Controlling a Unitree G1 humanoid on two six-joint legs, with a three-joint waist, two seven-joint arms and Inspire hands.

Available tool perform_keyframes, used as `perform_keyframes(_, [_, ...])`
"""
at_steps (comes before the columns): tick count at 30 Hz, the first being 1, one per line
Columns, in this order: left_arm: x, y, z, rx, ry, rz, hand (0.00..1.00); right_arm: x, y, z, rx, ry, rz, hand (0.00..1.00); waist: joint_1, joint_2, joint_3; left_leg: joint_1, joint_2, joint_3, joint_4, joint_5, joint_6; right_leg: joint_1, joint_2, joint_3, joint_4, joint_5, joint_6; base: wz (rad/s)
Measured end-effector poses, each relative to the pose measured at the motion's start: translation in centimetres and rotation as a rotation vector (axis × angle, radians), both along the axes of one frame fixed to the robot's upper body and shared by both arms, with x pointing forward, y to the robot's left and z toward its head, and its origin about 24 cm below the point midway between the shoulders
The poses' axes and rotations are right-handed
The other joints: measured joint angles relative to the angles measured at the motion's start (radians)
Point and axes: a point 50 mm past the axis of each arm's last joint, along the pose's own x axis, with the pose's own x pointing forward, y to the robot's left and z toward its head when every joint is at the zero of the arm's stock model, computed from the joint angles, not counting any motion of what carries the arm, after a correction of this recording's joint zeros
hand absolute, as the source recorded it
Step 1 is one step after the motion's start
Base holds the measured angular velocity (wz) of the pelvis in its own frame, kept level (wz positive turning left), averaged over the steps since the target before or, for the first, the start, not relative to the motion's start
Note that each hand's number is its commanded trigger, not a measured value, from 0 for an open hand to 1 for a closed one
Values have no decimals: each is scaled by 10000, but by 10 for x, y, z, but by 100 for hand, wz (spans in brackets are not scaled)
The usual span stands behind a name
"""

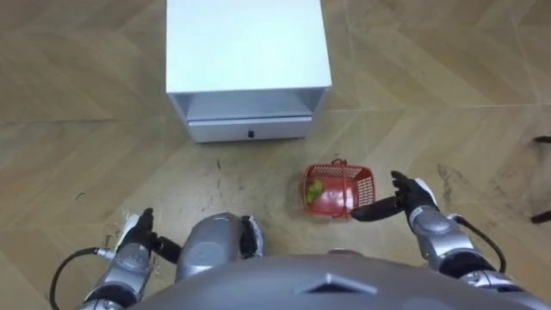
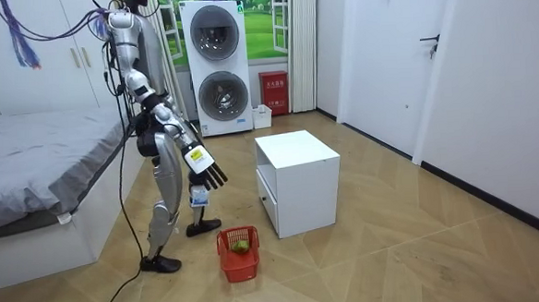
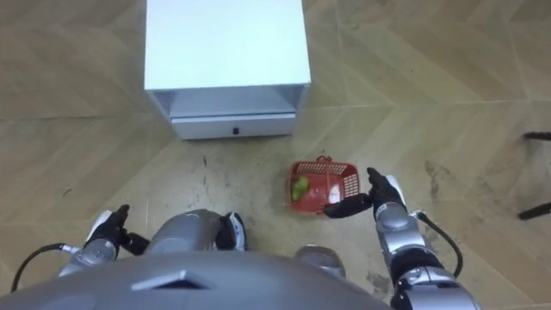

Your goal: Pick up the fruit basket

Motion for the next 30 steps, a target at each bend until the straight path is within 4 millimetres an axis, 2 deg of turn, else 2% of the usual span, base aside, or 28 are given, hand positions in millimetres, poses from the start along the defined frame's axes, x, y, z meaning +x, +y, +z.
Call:
perform_keyframes(1, [0,-1,0,-31,-13,-17,0,3,0,2,56,-143,-42,0,15,81,-23,-163,57,-134,171,-6,-12,-130,58,-22,179,-43,-46,17])
perform_keyframes(3, [0,-2,-1,-158,-41,176,0,11,2,5,273,-469,-195,0,-31,177,12,-475,201,-231,616,-31,-65,-562,92,-27,838,-435,-226,10])
perform_keyframes(5, [-11,1,-2,-272,83,660,0,16,3,7,387,-686,-307,0,109,217,29,-699,318,-336,1324,-292,-322,-830,-18,12,1683,-1044,-264,-7])
perform_keyframes(6, [-12,3,-2,-327,89,879,0,21,2,11,378,-972,-358,0,110,297,-56,-1069,324,-473,1941,-583,-624,-1150,-212,-44,2369,-1398,-223,5])
perform_keyframes(7, [-12,3,-1,-336,67,916,0,25,1,14,375,-1166,-432,0,110,279,-71,-1257,324,-512,2270,-747,-626,-1295,-309,-73,2737,-1598,-202,13])
perform_keyframes(8, [-10,4,-1,-378,-23,1051,0,32,0,19,410,-1585,-714,0,117,278,-70,-1594,304,-518,2886,-1069,-513,-1607,-521,-86,3485,-2021,-166,15])
perform_keyframes(9, [-9,5,-1,-378,-65,1049,0,35,-1,22,442,-1802,-855,0,95,276,-60,-1731,296,-511,3163,-1225,-472,-1734,-614,-94,3822,-2194,-133,17])
perform_keyframes(11, [-7,10,0,-408,-151,1306,0,60,2,36,656,-2909,-1387,0,-31,242,50,-2364,164,-474,4431,-1897,-78,-2227,-1124,-22,5446,-2890,-34,23])
perform_keyframes(12, [-7,11,0,-397,-152,1408,0,70,1,44,663,-3456,-1614,0,-84,252,75,-2737,137,-476,5109,-2228,149,-2568,-1392,-16,6502,-3102,-67,30])
perform_keyframes(13, [-5,12,0,-406,-220,1480,0,74,1,48,662,-3718,-1747,0,-112,277,89,-2913,144,-483,5451,-2408,228,-2789,-1513,-1,7085,-3119,-100,34])
perform_keyframes(14, [-1,14,1,-318,-294,1516,0,79,2,52,615,-4052,-1910,0,-270,263,101,-3242,144,-496,6084,-2728,342,-3233,-1745,106,8075,-3122,-101,25])
perform_keyframes(15, [0,16,2,-198,-397,1672,0,85,3,55,565,-4246,-2006,0,-276,249,101,-3542,143,-521,6616,-3018,400,-3629,-1861,248,8887,-3126,-94,22])
perform_keyframes(16, [0,16,2,-143,-422,1727,0,87,5,57,541,-4337,-2033,0,-293,238,93,-3701,141,-523,6810,-3129,444,-3784,-1937,278,9314,-3127,-93,21])
perform_keyframes(17, [0,18,3,-28,-514,1856,0,93,7,61,524,-4559,-2128,0,-346,190,104,-4025,114,-525,7250,-3315,506,-4091,-2172,327,10259,-2995,-123,30])
perform_keyframes(18, [6,21,5,82,-669,1905,0,98,8,65,471,-4812,-2247,0,-452,36,108,-4410,46,-529,7787,-3511,535,-4135,-2414,550,11377,-2574,-211,31])
perform_keyframes(19, [9,22,6,168,-768,1932,0,100,8,67,446,-4934,-2278,0,-450,-9,97,-4635,-8,-528,8034,-3559,558,-4108,-2481,712,11633,-2345,-212,26])
perform_keyframes(20, [19,23,8,206,-1119,2109,0,111,9,75,462,-5370,-2259,0,-441,-86,145,-5184,-6,-556,8560,-3568,471,-4212,-2570,814,11889,-2731,40,15])
perform_keyframes(21, [24,21,9,170,-1262,2202,0,117,10,81,477,-5610,-2249,0,-449,-51,218,-5457,-2,-596,8816,-3584,445,-4399,-2584,805,12149,-2879,-27,22])
perform_keyframes(22, [31,19,10,108,-1465,2303,0,125,11,87,497,-5925,-2267,0,-607,-10,255,-5932,-25,-625,9171,-3594,458,-4837,-2621,897,12687,-2908,-86,26])
perform_keyframes(24, [41,17,13,238,-1862,2233,0,129,10,90,428,-6111,-2447,0,-737,-92,302,-6491,-135,-630,9725,-3702,465,-5404,-2609,1258,13568,-2915,-100,29])
perform_keyframes(27, [49,14,13,237,-1933,2087,0,128,-2,92,509,-6195,-3046,0,-984,-115,329,-7087,-415,-665,10550,-3971,564,-5758,-2719,1561,14709,-2917,-104,37])
perform_keyframes(29, [51,14,13,367,-1926,1965,0,128,-11,95,243,-6289,-3284,0,-1046,-130,340,-7473,-466,-666,11205,-4201,616,-5903,-2771,1704,15477,-2923,-117,30])
perform_keyframes(30, [52,13,13,474,-1894,1854,0,128,-15,97,85,-6349,-3369,0,-1143,-146,347,-7697,-565,-674,11580,-4328,660,-5968,-2784,1794,15919,-2928,-127,31])
